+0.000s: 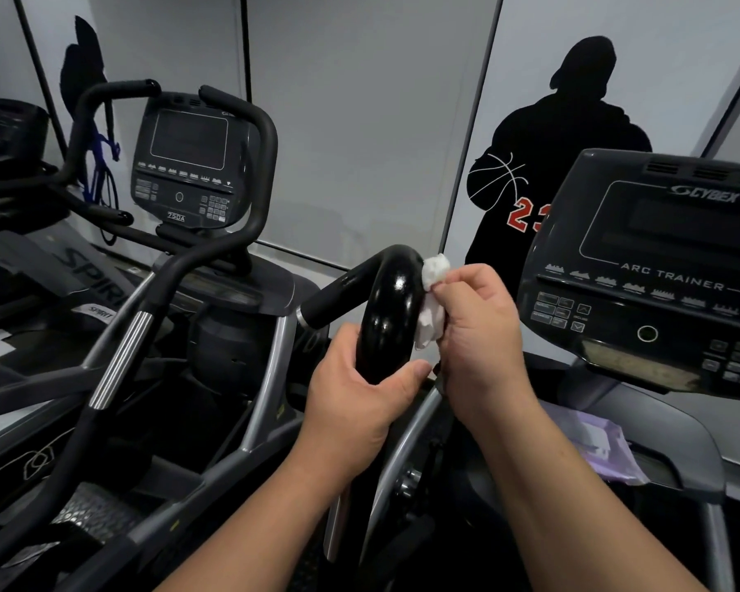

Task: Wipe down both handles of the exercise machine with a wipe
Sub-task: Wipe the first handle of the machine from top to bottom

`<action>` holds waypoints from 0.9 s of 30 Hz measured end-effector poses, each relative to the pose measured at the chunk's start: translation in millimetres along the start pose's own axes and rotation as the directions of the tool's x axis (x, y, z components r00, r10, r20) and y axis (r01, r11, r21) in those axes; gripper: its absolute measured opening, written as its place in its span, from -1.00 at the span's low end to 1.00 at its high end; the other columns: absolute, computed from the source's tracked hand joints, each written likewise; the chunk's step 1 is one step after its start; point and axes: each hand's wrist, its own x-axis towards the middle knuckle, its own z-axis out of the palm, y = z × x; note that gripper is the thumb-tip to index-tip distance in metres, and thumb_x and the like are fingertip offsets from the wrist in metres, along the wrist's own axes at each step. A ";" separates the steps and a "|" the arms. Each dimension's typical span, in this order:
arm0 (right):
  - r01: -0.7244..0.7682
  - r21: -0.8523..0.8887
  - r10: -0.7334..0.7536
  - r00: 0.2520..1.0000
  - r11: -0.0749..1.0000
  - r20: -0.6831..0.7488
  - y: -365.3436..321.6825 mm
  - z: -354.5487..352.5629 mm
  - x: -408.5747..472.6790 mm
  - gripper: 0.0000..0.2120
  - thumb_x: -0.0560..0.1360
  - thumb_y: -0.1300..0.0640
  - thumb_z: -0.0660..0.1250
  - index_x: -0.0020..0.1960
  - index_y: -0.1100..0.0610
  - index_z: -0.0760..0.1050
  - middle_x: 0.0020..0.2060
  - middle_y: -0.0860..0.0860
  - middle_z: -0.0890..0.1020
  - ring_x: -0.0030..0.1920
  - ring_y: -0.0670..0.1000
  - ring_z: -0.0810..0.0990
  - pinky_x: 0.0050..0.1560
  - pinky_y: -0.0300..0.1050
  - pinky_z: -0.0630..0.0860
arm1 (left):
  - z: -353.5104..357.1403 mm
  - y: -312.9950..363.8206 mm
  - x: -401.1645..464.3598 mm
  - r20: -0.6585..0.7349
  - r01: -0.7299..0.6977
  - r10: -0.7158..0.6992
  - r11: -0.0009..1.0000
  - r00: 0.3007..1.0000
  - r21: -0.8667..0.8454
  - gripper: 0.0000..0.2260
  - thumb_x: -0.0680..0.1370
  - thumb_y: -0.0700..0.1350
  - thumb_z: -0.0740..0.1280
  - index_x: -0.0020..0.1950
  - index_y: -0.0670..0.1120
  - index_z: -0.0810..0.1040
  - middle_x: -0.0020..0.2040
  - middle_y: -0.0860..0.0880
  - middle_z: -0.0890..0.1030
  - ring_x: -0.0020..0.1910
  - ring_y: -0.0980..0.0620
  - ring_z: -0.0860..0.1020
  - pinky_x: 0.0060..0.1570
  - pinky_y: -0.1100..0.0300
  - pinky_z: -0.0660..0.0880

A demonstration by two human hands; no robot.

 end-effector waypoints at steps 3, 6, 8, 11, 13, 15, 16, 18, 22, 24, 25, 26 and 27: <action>-0.044 -0.021 0.045 0.999 0.999 0.021 5.7 6.9 -5.3 -0.88 0.46 0.27 0.26 -0.21 0.09 0.43 -0.36 0.06 0.45 -0.29 0.08 0.40 -0.28 0.00 0.36 | 0.0 -1.0 -0.9 -0.006 0.002 -0.002 1.000 1.000 -0.002 -0.75 0.41 -0.15 0.57 -0.03 -0.01 0.55 -0.18 0.06 0.64 -0.24 0.22 0.59 -0.22 0.39 0.51; 0.041 -0.077 -0.040 0.999 0.996 0.009 -0.2 3.4 -4.2 -0.85 0.50 0.36 0.21 -0.17 0.15 0.43 -0.34 0.07 0.45 -0.31 0.05 0.41 -0.32 -0.08 0.38 | -0.2 1.5 -1.0 -0.003 -0.005 0.005 1.000 1.000 -0.006 -0.75 0.41 -0.13 0.57 -0.04 0.01 0.54 -0.17 0.01 0.63 -0.26 0.25 0.56 -0.22 0.39 0.51; 0.102 -0.107 -0.103 0.995 0.989 -0.008 -4.4 2.9 1.0 -0.84 0.50 0.37 0.21 -0.18 0.15 0.43 -0.36 0.01 0.44 -0.34 -0.03 0.40 -0.37 -0.15 0.38 | -0.1 2.4 -1.3 -0.004 -0.007 0.007 1.000 1.000 0.002 -0.76 0.40 -0.11 0.57 -0.08 0.01 0.53 -0.29 0.09 0.58 -0.31 0.29 0.52 -0.26 0.41 0.48; 0.131 -0.135 -0.134 0.991 0.982 -0.010 -3.3 4.9 3.0 -0.87 0.51 0.36 0.21 -0.15 0.17 0.44 -0.39 -0.01 0.43 -0.38 -0.07 0.39 -0.40 -0.16 0.36 | -1.0 1.4 -2.2 0.002 -0.008 0.008 1.000 1.000 0.018 -0.75 0.40 -0.07 0.56 -0.11 0.01 0.50 -0.32 0.20 0.53 -0.33 0.29 0.49 -0.29 0.41 0.46; 0.208 -0.158 -0.207 0.978 0.965 0.022 -5.7 4.7 2.3 -0.83 0.53 0.37 0.24 -0.18 0.15 0.43 -0.42 -0.05 0.42 -0.42 -0.10 0.35 -0.43 -0.21 0.32 | -2.0 1.3 -2.0 0.011 -0.011 0.011 1.000 1.000 0.014 -0.75 0.40 -0.04 0.56 -0.10 0.02 0.50 -0.29 0.17 0.54 -0.32 0.27 0.49 -0.28 0.37 0.48; 0.245 -0.204 -0.242 0.970 0.948 0.039 -9.0 4.1 6.5 -0.82 0.54 0.36 0.26 -0.18 0.14 0.44 -0.43 -0.07 0.43 -0.42 -0.12 0.35 -0.41 -0.23 0.31 | -2.7 1.1 -1.5 0.017 0.000 0.000 1.000 1.000 0.003 -0.75 0.40 -0.04 0.56 -0.09 0.01 0.51 -0.29 0.14 0.54 -0.31 0.25 0.50 -0.28 0.35 0.50; 0.244 -0.241 -0.243 0.969 0.939 0.034 -10.4 3.5 9.7 -0.85 0.53 0.35 0.26 -0.18 0.17 0.45 -0.43 -0.07 0.44 -0.42 -0.14 0.36 -0.39 -0.22 0.32 | -2.7 1.2 -1.8 0.020 0.002 -0.002 1.000 1.000 0.004 -0.75 0.40 -0.04 0.55 -0.10 0.01 0.51 -0.30 0.15 0.54 -0.33 0.26 0.50 -0.29 0.35 0.49; 0.271 -0.327 -0.268 0.962 0.905 0.054 -14.6 3.6 13.2 -0.89 0.53 0.33 0.29 -0.17 0.21 0.48 -0.41 -0.04 0.45 -0.42 -0.13 0.36 -0.36 -0.19 0.33 | -2.8 2.5 -2.8 0.023 0.002 -0.002 1.000 1.000 0.000 -0.74 0.38 0.01 0.54 -0.10 0.02 0.50 -0.30 0.13 0.55 -0.33 0.26 0.50 -0.30 0.35 0.49; 0.401 -0.464 -0.347 0.916 0.790 0.202 -24.4 3.6 21.5 -0.85 0.52 0.29 0.30 -0.18 0.11 0.54 -0.39 -0.11 0.44 -0.41 -0.17 0.36 -0.32 -0.26 0.31 | -3.9 1.5 -2.5 0.027 0.014 -0.014 1.000 1.000 0.000 -0.69 0.34 0.12 0.54 -0.08 0.05 0.51 -0.26 0.08 0.59 -0.29 0.22 0.53 -0.29 0.28 0.53; 0.372 -0.512 -0.304 0.928 0.774 0.215 -27.7 2.7 29.8 -0.86 0.53 0.28 0.29 -0.17 0.12 0.55 -0.46 -0.15 0.44 -0.44 -0.17 0.35 -0.35 -0.20 0.31 | -3.4 1.2 -3.6 0.028 0.014 -0.014 1.000 1.000 0.008 -0.73 0.39 0.01 0.56 -0.09 0.04 0.50 -0.31 0.19 0.55 -0.34 0.28 0.50 -0.31 0.38 0.46; 0.376 -0.546 -0.297 0.927 0.748 0.231 -29.6 2.5 32.2 -0.86 0.53 0.26 0.29 -0.15 0.10 0.57 -0.43 -0.15 0.48 -0.42 -0.16 0.39 -0.32 -0.19 0.33 | -3.1 1.7 -4.1 0.026 0.012 -0.012 1.000 1.000 -0.002 -0.73 0.39 0.01 0.56 -0.10 0.05 0.50 -0.32 0.21 0.54 -0.34 0.28 0.49 -0.31 0.40 0.45; 0.403 -0.587 -0.307 0.915 0.702 0.261 -31.9 2.8 32.3 -0.86 0.53 0.24 0.29 -0.13 0.08 0.59 -0.34 -0.12 0.55 -0.34 -0.13 0.47 -0.26 -0.16 0.37 | -3.2 1.8 -4.3 0.026 0.011 -0.010 1.000 1.000 -0.013 -0.72 0.36 0.06 0.56 -0.10 0.06 0.49 -0.32 0.21 0.55 -0.34 0.28 0.49 -0.31 0.39 0.46; 0.441 -0.619 -0.323 0.897 0.650 0.301 -33.9 3.2 32.5 -0.85 0.53 0.23 0.29 -0.11 0.06 0.61 -0.22 -0.05 0.59 -0.24 -0.09 0.52 -0.19 -0.14 0.42 | -3.3 1.9 -3.9 0.025 0.009 -0.009 1.000 1.000 -0.020 -0.70 0.32 0.13 0.53 -0.10 0.08 0.49 -0.32 0.21 0.55 -0.34 0.27 0.50 -0.31 0.38 0.47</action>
